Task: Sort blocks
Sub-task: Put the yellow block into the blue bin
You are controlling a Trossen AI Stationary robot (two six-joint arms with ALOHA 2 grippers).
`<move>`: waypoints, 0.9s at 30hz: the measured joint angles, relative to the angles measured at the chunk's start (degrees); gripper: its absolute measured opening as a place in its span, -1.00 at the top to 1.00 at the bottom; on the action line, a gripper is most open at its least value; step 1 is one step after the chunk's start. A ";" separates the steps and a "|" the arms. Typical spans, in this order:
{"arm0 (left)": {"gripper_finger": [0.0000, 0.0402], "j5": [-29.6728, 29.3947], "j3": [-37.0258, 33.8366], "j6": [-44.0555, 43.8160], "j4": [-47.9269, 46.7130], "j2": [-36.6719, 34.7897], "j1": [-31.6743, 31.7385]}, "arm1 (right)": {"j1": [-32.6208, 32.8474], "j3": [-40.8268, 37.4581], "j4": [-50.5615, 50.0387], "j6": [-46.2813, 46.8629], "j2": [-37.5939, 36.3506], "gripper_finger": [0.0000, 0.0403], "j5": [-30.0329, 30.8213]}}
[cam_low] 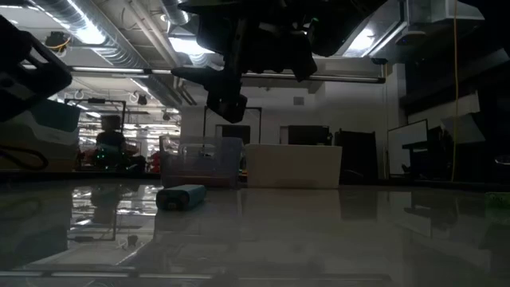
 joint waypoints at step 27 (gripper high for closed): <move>0.03 0.46 -0.04 0.52 3.82 2.25 0.05 | 0.00 0.00 0.07 -0.07 0.00 -0.38 2.01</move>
